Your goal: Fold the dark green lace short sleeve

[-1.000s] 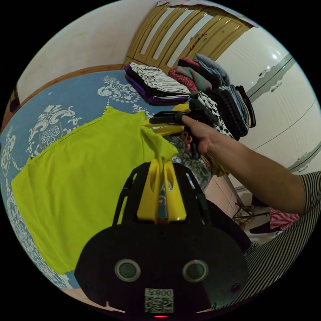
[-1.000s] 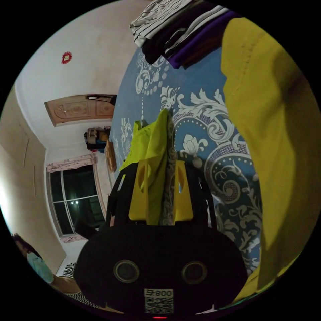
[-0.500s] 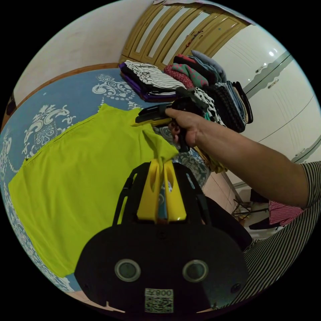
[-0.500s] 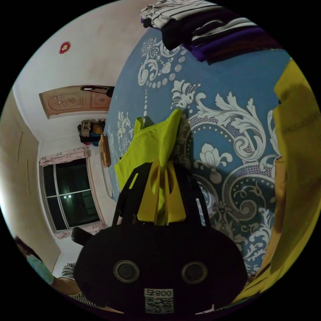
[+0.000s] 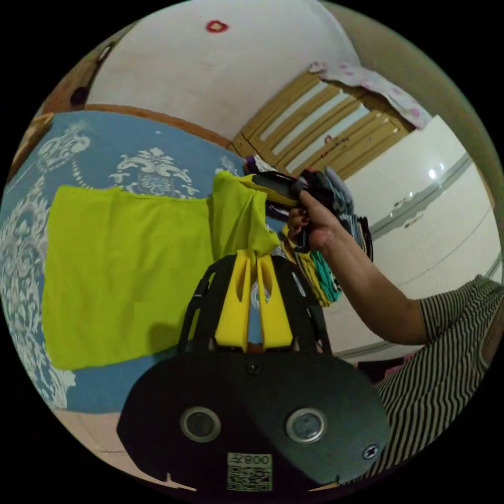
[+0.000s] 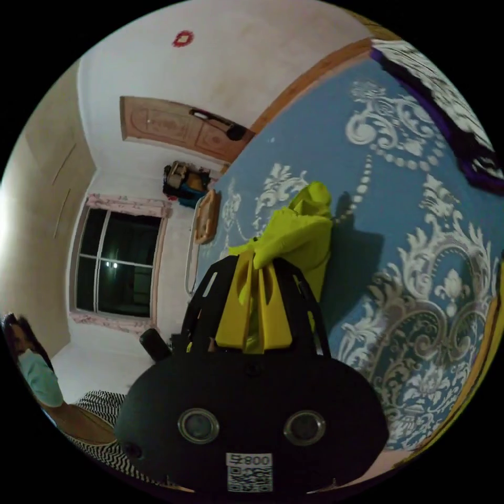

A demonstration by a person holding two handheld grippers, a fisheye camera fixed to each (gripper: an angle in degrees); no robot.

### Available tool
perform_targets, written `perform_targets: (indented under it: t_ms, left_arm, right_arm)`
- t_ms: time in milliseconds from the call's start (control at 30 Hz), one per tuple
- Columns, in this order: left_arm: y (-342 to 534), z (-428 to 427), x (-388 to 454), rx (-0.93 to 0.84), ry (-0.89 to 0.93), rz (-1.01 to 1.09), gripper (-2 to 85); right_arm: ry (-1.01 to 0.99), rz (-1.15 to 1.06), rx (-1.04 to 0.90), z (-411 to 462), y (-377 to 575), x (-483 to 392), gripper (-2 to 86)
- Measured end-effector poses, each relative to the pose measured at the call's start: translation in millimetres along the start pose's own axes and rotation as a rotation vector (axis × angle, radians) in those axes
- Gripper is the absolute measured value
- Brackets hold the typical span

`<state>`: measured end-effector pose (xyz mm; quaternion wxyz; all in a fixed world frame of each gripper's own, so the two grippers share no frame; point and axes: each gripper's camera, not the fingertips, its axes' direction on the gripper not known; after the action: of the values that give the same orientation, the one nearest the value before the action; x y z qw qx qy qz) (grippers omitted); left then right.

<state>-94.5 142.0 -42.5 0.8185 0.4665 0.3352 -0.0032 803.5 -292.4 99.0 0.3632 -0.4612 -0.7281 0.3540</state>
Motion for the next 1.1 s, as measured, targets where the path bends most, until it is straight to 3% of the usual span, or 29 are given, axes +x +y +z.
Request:
perform_targets:
  t_ms: [333,567,833,1100]
  left_arm:
    - [60,-188,-130,0.253,-0.008,-0.345,2.0]
    - [101,-258,-210,0.277,0.054,-0.582,1.8]
    - [122,-316,-260,0.27,0.094,-0.675,2.6]
    - [132,-376,-282,0.292,0.162,-0.678,3.2]
  right_arm:
    - [0.082,-0.215,-0.174,228,12,-157,0.1]
    - [0.204,-0.231,-0.315,369,34,-206,0.2]
    - [0.396,-0.329,-0.482,501,66,-257,2.8]
    - [0.416,-0.47,-0.5,551,102,-311,5.6]
